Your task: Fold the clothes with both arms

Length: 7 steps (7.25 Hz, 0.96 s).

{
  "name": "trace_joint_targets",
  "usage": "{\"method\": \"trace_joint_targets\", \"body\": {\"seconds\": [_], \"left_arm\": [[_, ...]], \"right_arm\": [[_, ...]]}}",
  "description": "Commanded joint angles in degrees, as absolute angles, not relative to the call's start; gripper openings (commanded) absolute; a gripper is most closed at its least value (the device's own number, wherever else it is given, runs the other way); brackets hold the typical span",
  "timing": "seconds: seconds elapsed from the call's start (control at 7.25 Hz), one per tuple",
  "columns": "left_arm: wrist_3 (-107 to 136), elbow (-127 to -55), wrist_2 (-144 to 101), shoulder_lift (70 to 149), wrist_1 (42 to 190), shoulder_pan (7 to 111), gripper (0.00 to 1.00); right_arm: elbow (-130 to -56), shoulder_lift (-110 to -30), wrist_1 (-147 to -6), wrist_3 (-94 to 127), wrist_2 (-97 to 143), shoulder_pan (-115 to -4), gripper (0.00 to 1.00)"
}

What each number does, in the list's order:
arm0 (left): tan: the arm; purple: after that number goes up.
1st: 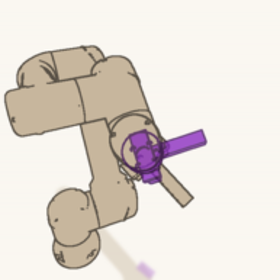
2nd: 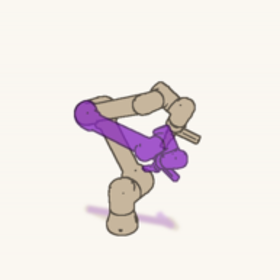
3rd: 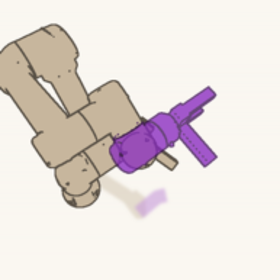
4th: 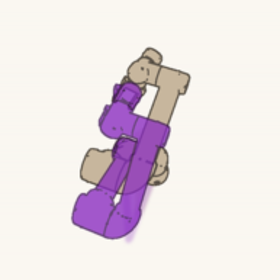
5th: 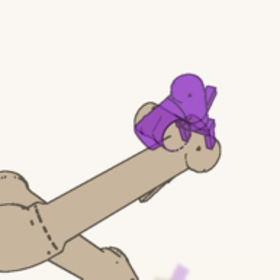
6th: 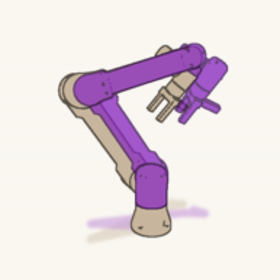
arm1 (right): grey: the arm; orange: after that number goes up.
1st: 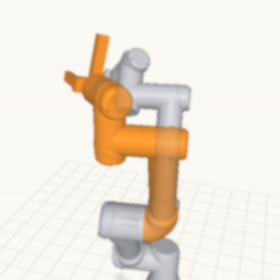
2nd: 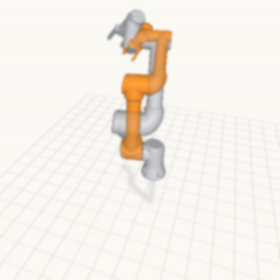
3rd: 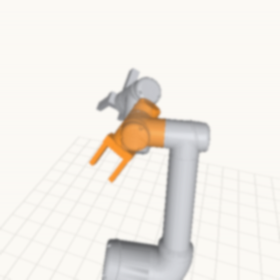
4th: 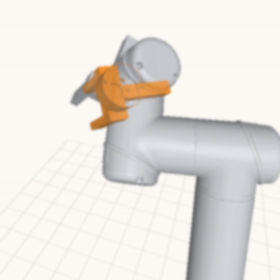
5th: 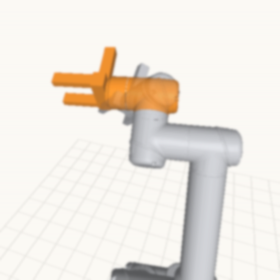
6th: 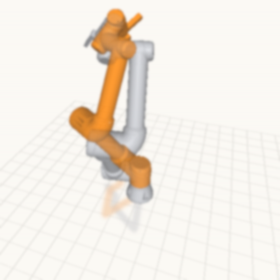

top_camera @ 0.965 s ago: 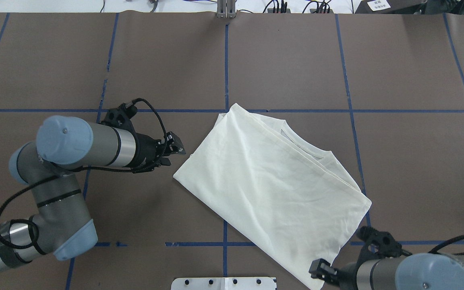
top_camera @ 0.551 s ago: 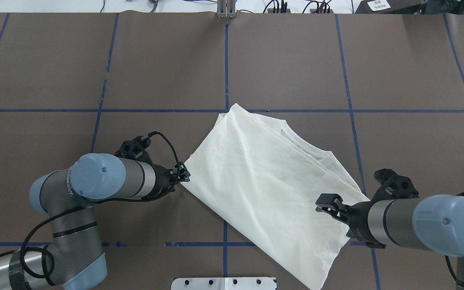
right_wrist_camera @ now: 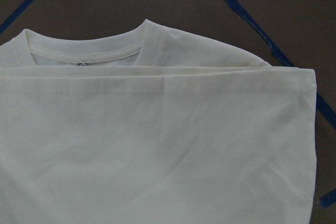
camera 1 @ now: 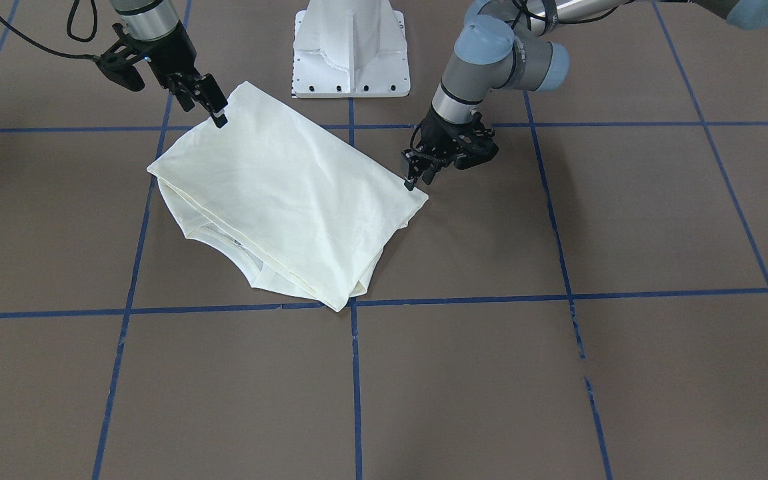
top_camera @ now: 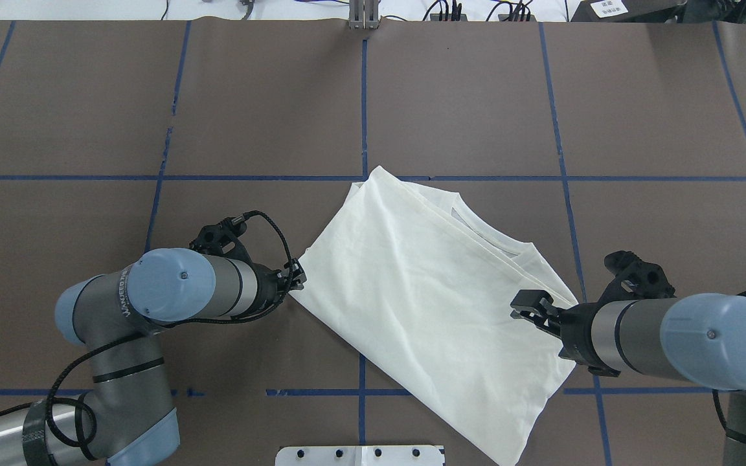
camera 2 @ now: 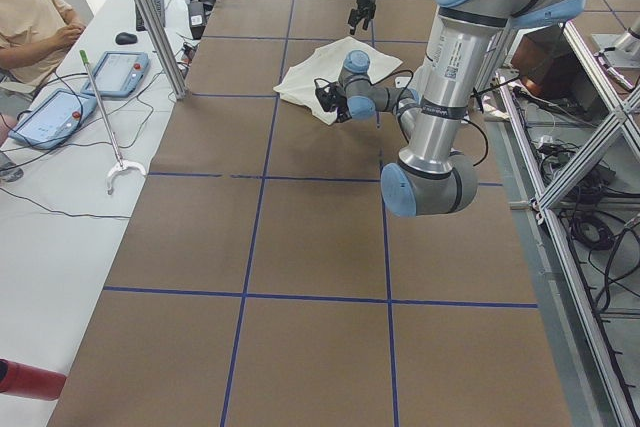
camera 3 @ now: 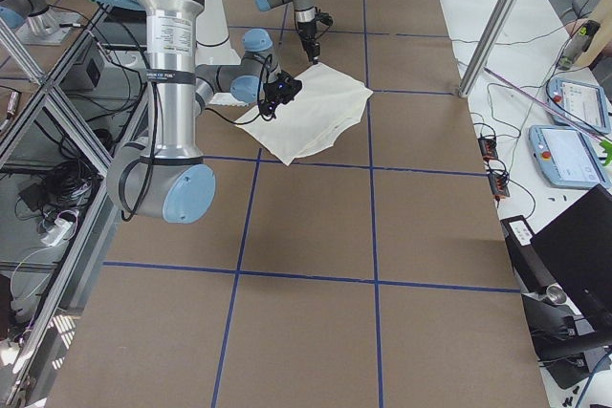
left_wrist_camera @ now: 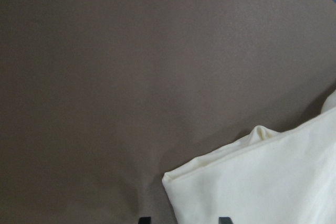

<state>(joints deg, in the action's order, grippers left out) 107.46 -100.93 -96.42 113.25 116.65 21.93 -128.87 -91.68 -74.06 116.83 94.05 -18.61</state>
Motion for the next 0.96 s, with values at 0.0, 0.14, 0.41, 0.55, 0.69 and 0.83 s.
{"method": "trace_joint_targets", "body": {"seconds": [0.0,0.14,0.41,0.55,0.69,0.83], "left_arm": [[107.05,-100.29,-96.15,113.38,116.63,22.06,0.5],[106.96,-100.28,-96.15,113.64,116.63,22.06,0.5],[106.7,-99.5,-95.46,113.9,116.63,22.06,0.49],[105.22,-99.32,-95.1,114.17,116.46,22.23,0.48],[104.94,-99.23,-95.1,114.17,116.46,22.24,0.48],[104.94,-98.79,-95.1,114.17,116.54,22.24,0.44]], "right_arm": [[-127.79,-91.84,-74.09,116.81,92.11,-18.46,1.0],[-127.71,-91.85,-74.09,116.72,92.02,-18.28,1.0],[-127.71,-91.85,-74.09,116.72,92.02,-17.76,1.0],[-127.71,-91.85,-74.09,116.81,92.02,-17.67,1.0],[-127.71,-91.85,-74.09,116.72,92.02,-17.67,1.0],[-127.62,-91.85,-74.09,116.72,91.93,-17.58,1.0]]}}
